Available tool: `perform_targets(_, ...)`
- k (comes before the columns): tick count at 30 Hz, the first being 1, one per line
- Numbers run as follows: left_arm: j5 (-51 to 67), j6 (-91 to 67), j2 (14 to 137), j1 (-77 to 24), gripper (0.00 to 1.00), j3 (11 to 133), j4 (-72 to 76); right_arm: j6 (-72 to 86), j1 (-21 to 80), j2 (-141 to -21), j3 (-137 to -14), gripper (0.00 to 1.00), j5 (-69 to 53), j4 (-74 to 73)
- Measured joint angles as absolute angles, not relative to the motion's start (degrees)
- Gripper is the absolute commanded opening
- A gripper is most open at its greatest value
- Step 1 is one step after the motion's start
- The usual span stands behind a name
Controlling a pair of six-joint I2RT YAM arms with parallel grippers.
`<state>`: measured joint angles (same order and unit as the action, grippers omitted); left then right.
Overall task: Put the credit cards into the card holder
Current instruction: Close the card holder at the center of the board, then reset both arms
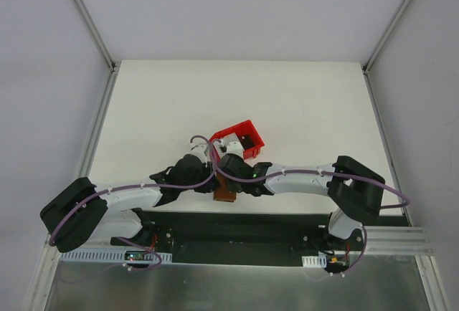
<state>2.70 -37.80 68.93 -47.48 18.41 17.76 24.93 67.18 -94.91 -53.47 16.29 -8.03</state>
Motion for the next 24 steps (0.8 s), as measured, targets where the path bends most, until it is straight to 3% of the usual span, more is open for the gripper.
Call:
perform_targets(7,0.64,-40.32,67.26,-47.51,0.22,17.43,17.47,24.75,71.29,-96.07,-54.37,0.13,24.84,-9.02)
perform_targets(12,-5.32,-42.59,60.73,-47.53,0.26,14.57,14.48,21.85,72.12,-96.14,-54.3,0.22,27.75,-9.02)
perform_targets(15,-9.41,-42.89,57.1,-47.51,0.45,13.89,11.6,17.5,71.96,-95.48,-53.08,0.31,27.38,-7.07)
perform_targets(18,-13.02,-42.0,54.46,-47.51,0.78,13.91,9.58,13.82,70.3,-94.04,-51.35,0.37,24.67,-5.04)
perform_targets(20,-15.73,-40.8,53.58,-47.42,0.98,14.72,7.03,11.62,68.45,-92.88,-50.35,0.5,22.5,-4.16)
perform_targets(24,-19.64,-38.68,51.88,-44.64,0.99,16.97,3.49,8.03,66.26,-88.75,-48.34,0.78,19.97,-2.96)
